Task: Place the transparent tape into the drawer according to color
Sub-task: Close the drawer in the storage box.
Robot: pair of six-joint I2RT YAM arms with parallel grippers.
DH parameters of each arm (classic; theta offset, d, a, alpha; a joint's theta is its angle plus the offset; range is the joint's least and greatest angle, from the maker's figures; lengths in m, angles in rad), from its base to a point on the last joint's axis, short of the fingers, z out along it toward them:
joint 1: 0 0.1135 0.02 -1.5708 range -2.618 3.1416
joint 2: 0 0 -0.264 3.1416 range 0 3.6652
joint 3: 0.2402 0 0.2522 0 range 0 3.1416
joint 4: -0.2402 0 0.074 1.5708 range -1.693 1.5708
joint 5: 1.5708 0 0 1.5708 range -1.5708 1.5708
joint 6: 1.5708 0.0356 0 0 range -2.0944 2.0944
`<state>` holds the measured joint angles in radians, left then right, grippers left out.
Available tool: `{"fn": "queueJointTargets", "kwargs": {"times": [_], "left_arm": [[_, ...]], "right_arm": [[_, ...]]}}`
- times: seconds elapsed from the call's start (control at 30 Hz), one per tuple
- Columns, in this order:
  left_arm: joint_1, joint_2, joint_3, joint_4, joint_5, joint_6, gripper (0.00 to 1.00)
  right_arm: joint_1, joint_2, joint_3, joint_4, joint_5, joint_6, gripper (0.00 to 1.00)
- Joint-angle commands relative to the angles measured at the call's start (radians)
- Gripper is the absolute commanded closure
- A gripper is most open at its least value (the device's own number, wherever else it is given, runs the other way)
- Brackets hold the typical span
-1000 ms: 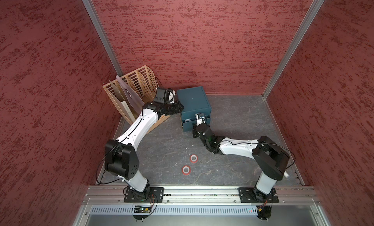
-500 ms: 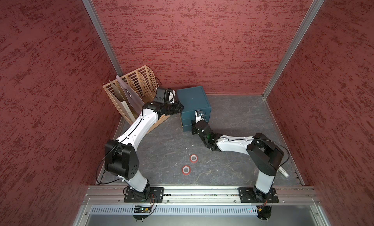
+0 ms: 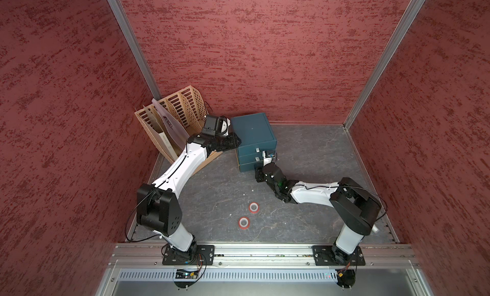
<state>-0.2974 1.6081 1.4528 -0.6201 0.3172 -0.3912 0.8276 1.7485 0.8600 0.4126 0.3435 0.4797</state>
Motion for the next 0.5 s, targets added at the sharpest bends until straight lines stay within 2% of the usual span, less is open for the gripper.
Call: {"fn": "queueJointTargets", "kwargs": {"times": [0.0, 0.13, 0.3, 0.47], "left_arm": [[-0.002, -0.022, -0.019, -0.027, 0.007, 0.017, 0.59], [0.0, -0.023, -0.02, -0.026, 0.008, 0.018, 0.59], [0.0, -0.026, -0.025, -0.023, 0.008, 0.02, 0.59], [0.0, -0.029, -0.028, -0.023, 0.009, 0.021, 0.59]], "right_arm": [[-0.013, -0.022, -0.029, -0.001, -0.108, 0.146, 0.46], [-0.039, -0.013, -0.071, 0.048, -0.204, 0.278, 0.45], [-0.095, 0.056, -0.151, 0.255, -0.34, 0.467, 0.44], [-0.134, 0.14, -0.145, 0.385, -0.414, 0.544, 0.44]]}}
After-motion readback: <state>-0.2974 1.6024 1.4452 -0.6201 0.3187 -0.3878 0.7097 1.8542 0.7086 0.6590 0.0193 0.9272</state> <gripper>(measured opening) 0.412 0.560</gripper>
